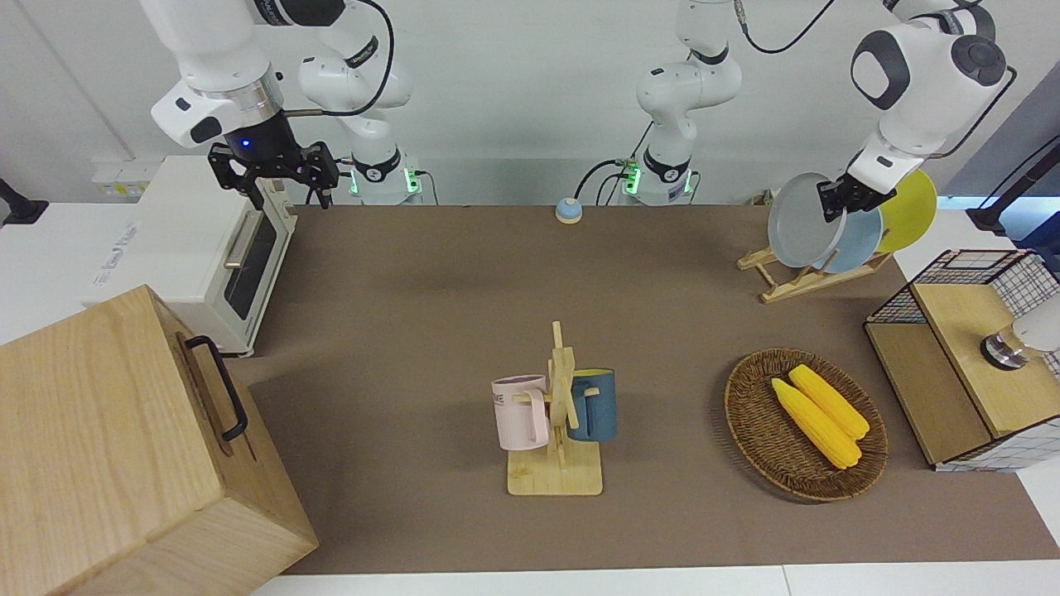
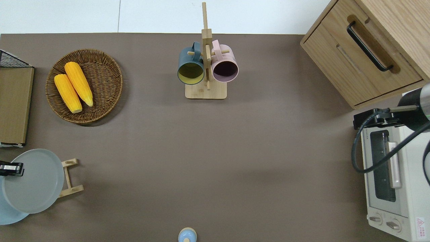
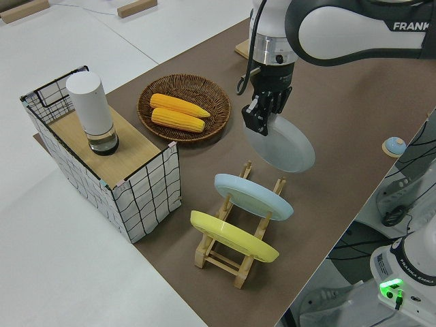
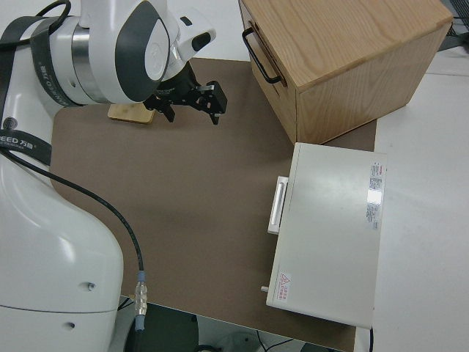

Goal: Pick gray plate from low plate rack and place it on table with left arm
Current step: 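Lift the gray plate out of the rack with the left gripper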

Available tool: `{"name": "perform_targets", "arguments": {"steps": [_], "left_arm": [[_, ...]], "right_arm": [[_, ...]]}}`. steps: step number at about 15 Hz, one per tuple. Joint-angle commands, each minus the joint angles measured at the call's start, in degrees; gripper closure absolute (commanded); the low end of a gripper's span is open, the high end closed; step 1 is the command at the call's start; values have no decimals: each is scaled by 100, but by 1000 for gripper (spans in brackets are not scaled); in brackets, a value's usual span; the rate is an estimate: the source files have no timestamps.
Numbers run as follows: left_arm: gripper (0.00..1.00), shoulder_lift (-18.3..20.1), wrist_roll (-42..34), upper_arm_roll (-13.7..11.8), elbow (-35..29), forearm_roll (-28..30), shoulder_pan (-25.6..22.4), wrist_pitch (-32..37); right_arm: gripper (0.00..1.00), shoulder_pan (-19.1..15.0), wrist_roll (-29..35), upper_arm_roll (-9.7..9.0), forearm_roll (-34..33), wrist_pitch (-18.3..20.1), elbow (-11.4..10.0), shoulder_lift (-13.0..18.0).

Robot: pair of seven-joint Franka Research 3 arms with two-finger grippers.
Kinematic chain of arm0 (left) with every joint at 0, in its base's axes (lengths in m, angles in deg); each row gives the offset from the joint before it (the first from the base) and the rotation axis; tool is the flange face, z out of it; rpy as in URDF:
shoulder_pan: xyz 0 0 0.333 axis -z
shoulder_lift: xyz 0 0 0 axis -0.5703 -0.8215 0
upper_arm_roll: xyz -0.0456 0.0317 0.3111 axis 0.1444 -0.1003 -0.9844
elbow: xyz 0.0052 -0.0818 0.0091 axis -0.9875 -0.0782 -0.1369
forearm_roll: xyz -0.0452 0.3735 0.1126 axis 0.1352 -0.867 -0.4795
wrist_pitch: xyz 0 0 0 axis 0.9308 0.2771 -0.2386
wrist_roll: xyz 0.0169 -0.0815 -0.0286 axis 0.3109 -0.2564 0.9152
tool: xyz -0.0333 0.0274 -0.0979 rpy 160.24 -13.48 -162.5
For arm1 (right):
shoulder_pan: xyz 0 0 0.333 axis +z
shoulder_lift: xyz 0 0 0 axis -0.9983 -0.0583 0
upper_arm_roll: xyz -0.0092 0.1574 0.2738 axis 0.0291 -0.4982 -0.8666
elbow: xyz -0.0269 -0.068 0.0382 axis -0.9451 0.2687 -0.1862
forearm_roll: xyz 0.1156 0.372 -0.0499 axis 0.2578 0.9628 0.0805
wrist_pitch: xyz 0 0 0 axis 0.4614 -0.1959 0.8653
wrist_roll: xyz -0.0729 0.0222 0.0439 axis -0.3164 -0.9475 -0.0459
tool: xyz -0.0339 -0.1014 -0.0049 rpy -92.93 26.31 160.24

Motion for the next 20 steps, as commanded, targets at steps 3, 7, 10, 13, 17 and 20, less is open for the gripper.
{"name": "perform_targets", "arguments": {"steps": [3, 7, 10, 13, 17, 20], "left_arm": [[1000, 173, 727, 494, 760, -90, 64, 1311], [1000, 253, 974, 680, 866, 251, 72, 1778], [1000, 253, 983, 619, 866, 928, 64, 1981], [1000, 261, 983, 583, 822, 1570, 37, 2095], [1000, 253, 965, 575, 602, 2221, -33, 2008], [1000, 279, 939, 575, 304, 2519, -42, 1727]], "right_arm": [[17, 43, 22, 34, 15, 5, 37, -2], [17, 43, 22, 34, 15, 5, 37, -2], [17, 43, 22, 34, 15, 5, 37, -2], [17, 43, 22, 34, 15, 5, 37, -2], [17, 43, 22, 34, 15, 5, 37, -2], [17, 43, 22, 34, 15, 5, 37, -2]]}}
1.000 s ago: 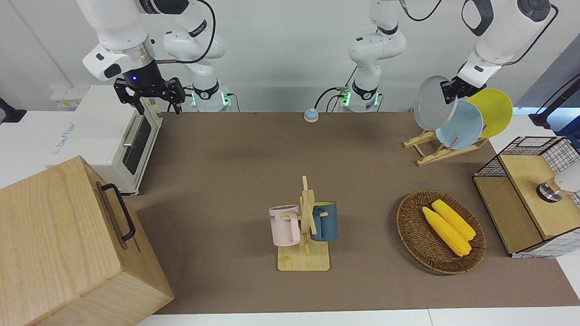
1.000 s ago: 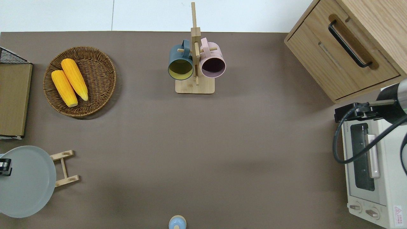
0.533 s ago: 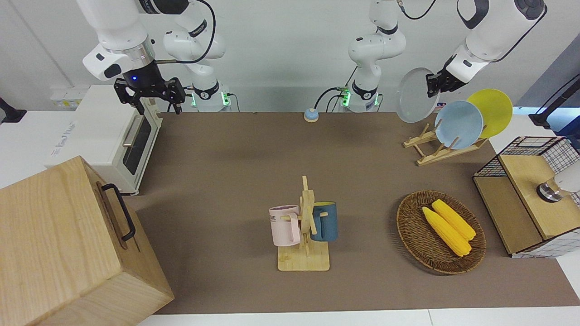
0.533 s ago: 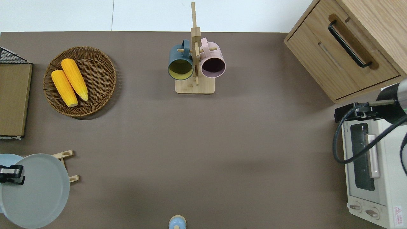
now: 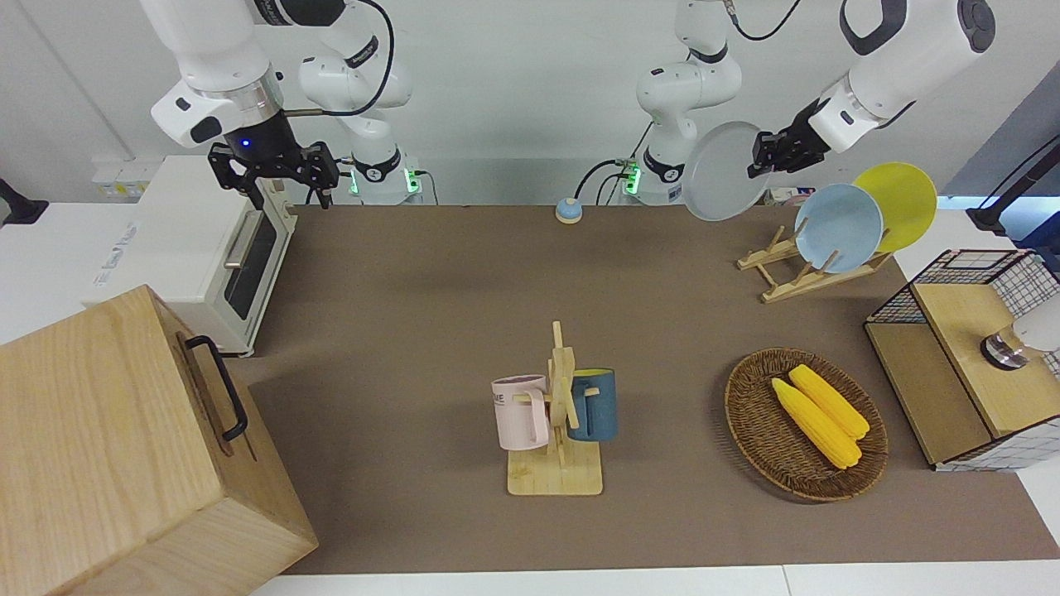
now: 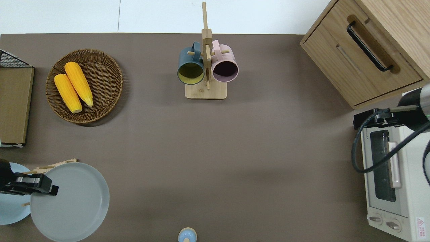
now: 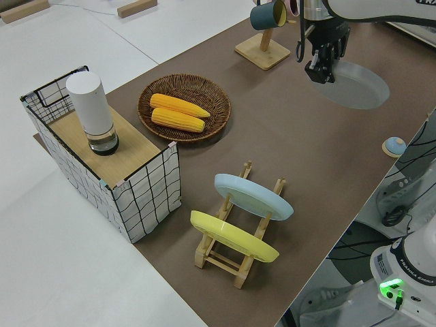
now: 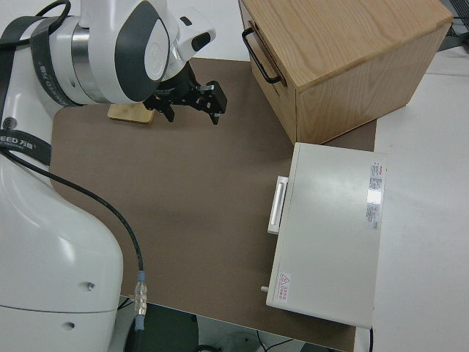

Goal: Pick gray plate from low plate rack and place it on table with left arm
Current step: 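Lift the gray plate out of the rack with the left gripper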

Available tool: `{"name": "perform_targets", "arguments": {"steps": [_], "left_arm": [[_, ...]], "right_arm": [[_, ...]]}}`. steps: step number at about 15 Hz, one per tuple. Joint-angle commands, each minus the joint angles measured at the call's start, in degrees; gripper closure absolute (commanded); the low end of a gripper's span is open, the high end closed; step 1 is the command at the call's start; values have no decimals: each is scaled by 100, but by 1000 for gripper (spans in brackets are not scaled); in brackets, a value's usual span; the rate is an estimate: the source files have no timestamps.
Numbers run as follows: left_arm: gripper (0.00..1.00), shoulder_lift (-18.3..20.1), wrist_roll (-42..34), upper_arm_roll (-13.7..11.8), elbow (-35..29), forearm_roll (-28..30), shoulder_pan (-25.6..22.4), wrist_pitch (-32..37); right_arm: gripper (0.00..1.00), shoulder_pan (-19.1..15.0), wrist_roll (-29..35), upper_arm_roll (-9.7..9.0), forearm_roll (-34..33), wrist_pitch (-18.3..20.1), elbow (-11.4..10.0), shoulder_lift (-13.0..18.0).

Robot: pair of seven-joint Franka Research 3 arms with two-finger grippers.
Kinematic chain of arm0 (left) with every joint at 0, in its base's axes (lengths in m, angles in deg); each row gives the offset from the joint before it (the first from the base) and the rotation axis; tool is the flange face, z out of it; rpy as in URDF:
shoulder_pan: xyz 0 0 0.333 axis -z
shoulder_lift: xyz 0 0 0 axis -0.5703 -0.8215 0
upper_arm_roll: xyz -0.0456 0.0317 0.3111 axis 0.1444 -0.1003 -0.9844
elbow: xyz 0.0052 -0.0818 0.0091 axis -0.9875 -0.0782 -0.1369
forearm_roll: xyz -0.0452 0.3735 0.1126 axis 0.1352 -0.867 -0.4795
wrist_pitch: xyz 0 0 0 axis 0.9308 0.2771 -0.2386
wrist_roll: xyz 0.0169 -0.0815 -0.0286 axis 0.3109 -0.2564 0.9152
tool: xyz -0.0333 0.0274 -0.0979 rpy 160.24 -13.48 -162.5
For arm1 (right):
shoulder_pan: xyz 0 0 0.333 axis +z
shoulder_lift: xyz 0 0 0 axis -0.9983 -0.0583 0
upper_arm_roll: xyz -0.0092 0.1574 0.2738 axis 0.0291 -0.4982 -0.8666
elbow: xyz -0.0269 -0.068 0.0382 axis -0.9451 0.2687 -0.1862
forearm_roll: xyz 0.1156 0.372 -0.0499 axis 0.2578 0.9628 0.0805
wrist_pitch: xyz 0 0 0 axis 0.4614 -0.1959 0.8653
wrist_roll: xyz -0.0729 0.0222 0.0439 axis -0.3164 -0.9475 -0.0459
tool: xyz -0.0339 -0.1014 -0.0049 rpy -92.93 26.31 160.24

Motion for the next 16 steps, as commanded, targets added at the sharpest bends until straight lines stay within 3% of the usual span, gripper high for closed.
{"name": "perform_targets", "arguments": {"steps": [1, 7, 11, 16], "left_arm": [[1000, 86, -37, -33, -495, 479, -40, -424], [1000, 393, -712, -305, -1690, 1121, -40, -1488], [1000, 630, -1073, -324, -2569, 1332, 48, -2453], [1000, 622, -1689, -280, -3423, 1631, 83, -3570]], "right_arm": [[17, 43, 22, 34, 15, 14, 37, -2], [17, 43, 22, 34, 15, 14, 37, -2], [17, 43, 22, 34, 15, 5, 37, -2], [17, 43, 22, 34, 15, 5, 37, -2]]}}
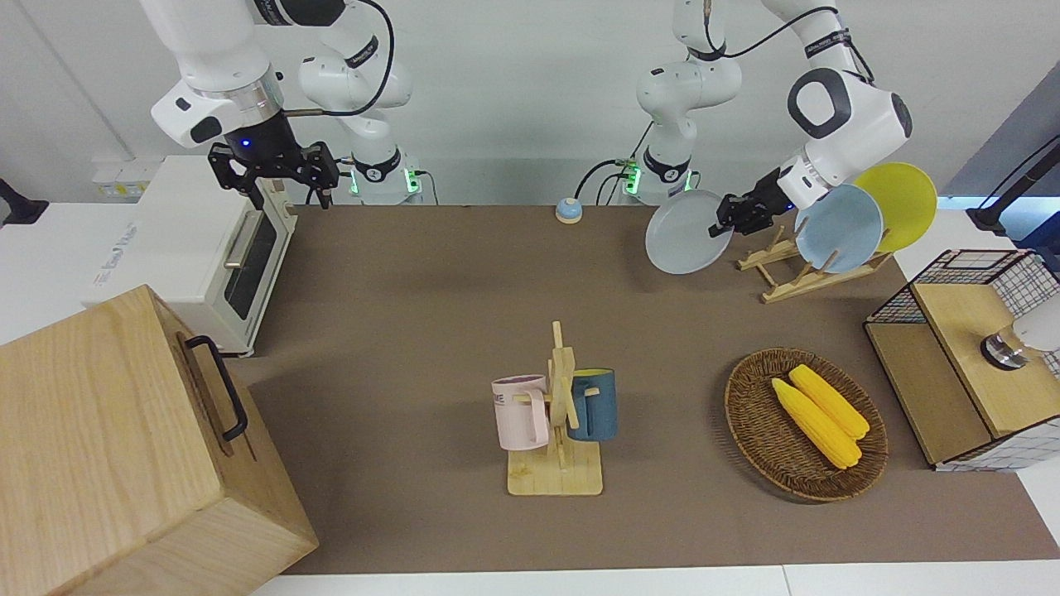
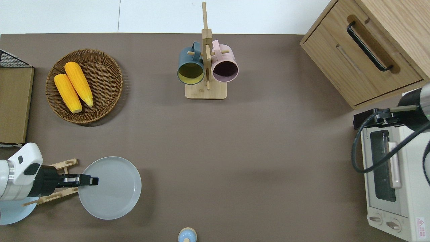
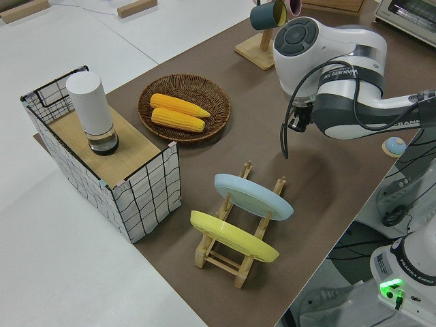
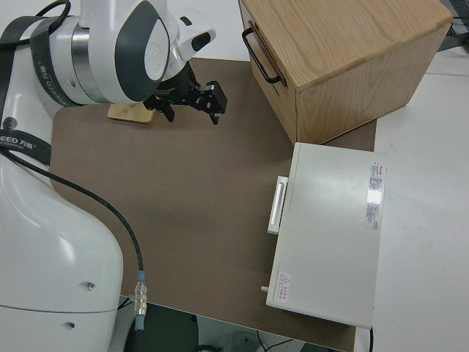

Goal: Pick gray plate from low plate rack and place it on table with left arm
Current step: 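Carry the plate away from the rack and lower it onto the table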

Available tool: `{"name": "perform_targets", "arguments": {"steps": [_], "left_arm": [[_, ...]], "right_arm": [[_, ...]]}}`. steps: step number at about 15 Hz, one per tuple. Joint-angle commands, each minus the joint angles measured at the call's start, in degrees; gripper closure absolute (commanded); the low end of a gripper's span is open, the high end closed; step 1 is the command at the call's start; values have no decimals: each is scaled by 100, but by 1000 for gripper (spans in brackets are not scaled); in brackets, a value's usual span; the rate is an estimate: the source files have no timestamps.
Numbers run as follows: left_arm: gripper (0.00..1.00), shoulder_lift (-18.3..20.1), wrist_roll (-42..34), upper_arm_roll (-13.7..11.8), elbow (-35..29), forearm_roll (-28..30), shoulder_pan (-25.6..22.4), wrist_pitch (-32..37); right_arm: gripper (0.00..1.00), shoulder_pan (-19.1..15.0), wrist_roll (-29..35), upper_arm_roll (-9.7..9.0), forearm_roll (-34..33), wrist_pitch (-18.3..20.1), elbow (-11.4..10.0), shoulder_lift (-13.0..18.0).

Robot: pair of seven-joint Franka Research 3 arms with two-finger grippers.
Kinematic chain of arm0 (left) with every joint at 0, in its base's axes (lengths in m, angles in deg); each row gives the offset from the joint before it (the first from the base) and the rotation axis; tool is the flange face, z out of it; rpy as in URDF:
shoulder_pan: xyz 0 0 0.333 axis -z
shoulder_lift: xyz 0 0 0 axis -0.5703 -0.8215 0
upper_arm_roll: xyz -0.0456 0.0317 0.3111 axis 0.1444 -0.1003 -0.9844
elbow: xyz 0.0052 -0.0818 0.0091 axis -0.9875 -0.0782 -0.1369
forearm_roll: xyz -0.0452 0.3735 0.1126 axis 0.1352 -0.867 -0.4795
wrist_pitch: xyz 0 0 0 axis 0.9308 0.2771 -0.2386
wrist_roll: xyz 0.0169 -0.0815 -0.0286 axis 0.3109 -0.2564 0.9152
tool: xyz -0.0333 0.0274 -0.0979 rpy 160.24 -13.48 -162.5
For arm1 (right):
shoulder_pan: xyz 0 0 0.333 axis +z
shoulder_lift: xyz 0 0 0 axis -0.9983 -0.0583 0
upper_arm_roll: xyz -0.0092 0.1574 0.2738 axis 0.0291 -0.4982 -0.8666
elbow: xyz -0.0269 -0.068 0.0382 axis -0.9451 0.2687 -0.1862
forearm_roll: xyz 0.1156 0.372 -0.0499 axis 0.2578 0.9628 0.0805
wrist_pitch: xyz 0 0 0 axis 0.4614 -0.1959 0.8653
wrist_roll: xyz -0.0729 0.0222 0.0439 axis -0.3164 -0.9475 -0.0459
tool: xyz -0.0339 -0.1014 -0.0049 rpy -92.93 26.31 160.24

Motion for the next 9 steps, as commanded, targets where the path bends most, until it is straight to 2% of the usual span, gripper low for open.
{"name": "perform_targets", "arguments": {"steps": [1, 5, 9], "left_arm": [[1000, 200, -218, 54, -623, 236, 139, -802], [1000, 25, -639, 55, -1020, 605, 377, -1550], [1000, -336, -1035, 55, -1056, 632, 412, -1850]], "right_arm": [[17, 43, 22, 34, 15, 5, 37, -2], [17, 43, 22, 34, 15, 5, 37, -2], [17, 43, 22, 34, 15, 5, 37, -2]]}}
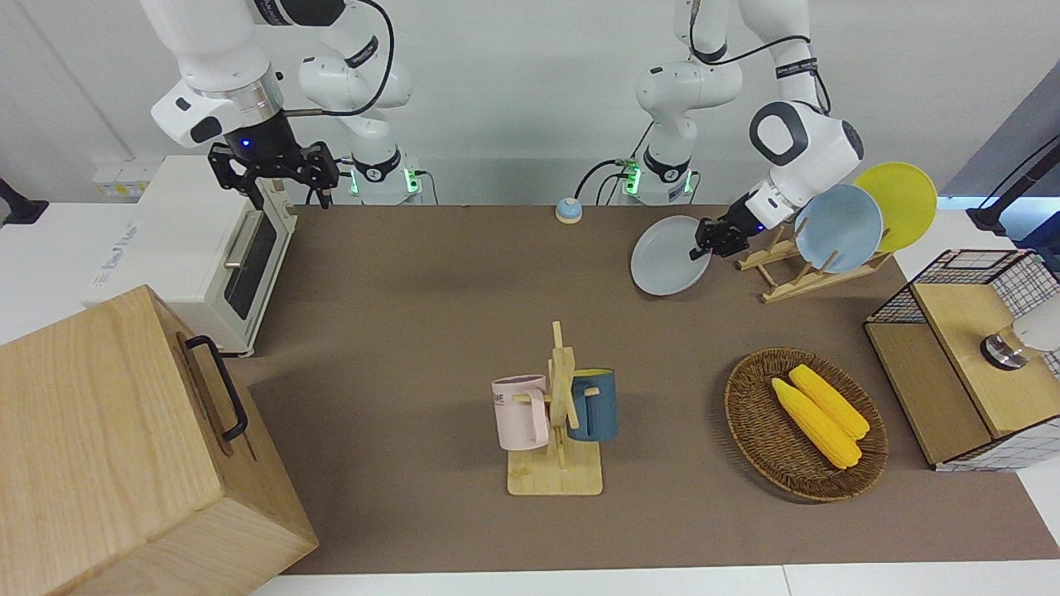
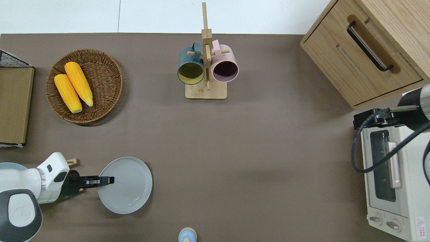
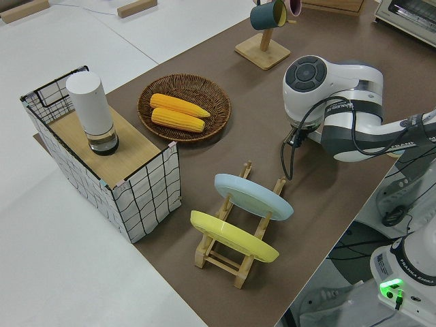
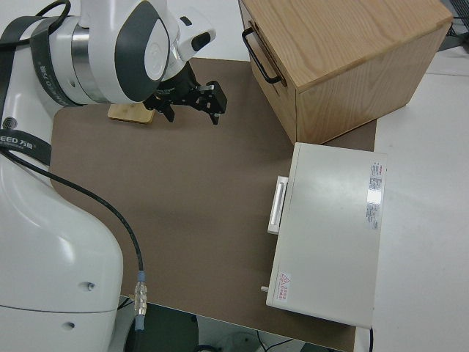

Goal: Pick gray plate from low plate rack and place it on table with left arm
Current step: 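Carry the plate away from the rack and lower it onto the table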

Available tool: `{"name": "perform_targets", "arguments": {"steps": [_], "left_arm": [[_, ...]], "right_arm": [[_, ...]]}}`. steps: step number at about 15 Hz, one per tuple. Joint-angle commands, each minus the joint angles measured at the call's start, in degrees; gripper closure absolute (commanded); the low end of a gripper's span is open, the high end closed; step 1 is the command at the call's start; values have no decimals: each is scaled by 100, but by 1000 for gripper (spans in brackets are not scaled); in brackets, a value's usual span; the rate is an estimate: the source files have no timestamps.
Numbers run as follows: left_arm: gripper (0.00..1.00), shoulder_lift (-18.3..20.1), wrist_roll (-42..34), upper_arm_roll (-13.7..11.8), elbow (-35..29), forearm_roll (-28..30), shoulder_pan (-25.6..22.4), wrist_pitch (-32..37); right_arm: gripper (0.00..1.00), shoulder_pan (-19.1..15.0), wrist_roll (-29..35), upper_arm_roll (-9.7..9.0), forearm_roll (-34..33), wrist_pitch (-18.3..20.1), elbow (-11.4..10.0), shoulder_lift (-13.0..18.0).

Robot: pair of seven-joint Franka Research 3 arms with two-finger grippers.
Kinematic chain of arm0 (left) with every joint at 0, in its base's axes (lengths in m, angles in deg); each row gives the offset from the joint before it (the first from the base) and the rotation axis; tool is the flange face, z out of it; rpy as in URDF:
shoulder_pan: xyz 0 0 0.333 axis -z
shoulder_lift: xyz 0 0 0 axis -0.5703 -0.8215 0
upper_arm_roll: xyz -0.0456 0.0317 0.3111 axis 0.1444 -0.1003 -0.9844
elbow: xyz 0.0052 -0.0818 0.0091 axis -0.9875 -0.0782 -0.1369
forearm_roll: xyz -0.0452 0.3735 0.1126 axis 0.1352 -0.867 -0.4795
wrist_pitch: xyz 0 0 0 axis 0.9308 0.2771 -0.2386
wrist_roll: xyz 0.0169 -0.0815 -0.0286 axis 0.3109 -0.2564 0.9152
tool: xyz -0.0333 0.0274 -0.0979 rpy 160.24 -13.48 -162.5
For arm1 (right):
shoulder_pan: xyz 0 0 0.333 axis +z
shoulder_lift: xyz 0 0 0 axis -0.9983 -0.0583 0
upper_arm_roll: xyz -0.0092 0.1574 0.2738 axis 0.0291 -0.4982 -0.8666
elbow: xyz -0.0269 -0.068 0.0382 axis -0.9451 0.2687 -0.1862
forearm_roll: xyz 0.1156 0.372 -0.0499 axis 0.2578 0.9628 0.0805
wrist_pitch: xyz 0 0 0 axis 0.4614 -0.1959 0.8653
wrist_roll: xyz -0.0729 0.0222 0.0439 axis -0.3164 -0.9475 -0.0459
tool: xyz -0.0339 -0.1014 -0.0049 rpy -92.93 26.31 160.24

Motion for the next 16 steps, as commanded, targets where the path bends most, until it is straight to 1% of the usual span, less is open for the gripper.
{"name": "perform_targets", "arguments": {"steps": [1, 2, 4, 5, 6, 8, 9, 10, 11, 13, 14, 15, 16], "left_arm": [[1000, -295, -359, -35, -94, 176, 116, -388], [1000, -331, -360, -26, -94, 203, 212, -432], [715, -314, -360, -18, -77, 203, 257, -432], [658, -314, -360, -18, -68, 195, 257, -432], [541, -305, -360, -9, -59, 194, 265, -432], [3, -279, -360, -9, 2, 125, 274, -441], [0, -252, -360, 0, 46, 72, 274, -441], [0, -243, -316, 61, 125, -103, 266, -450], [0, -234, -264, 62, 204, -296, 266, -450], [0, -130, -62, 62, 344, -428, 266, -441], [0, -16, 200, 62, 441, -830, 266, -432], [0, 107, 655, 96, 581, -1304, 266, -354], [0, 230, 1121, 201, 695, -1674, 274, -292]], "right_arm": [[17, 43, 22, 34, 15, 5, 37, -2], [17, 43, 22, 34, 15, 5, 37, -2], [17, 43, 22, 34, 15, 5, 37, -2], [17, 43, 22, 34, 15, 5, 37, -11], [17, 43, 22, 34, 15, 14, 37, -2], [17, 43, 22, 34, 15, 5, 37, -2], [17, 43, 22, 34, 15, 5, 37, -2], [17, 43, 22, 34, 15, 5, 37, -2], [17, 43, 22, 34, 15, 5, 37, -2], [17, 43, 22, 34, 15, 5, 37, -2], [17, 43, 22, 34, 15, 5, 37, -2], [17, 43, 22, 34, 15, 5, 37, -2], [17, 43, 22, 34, 15, 5, 37, -2]]}}
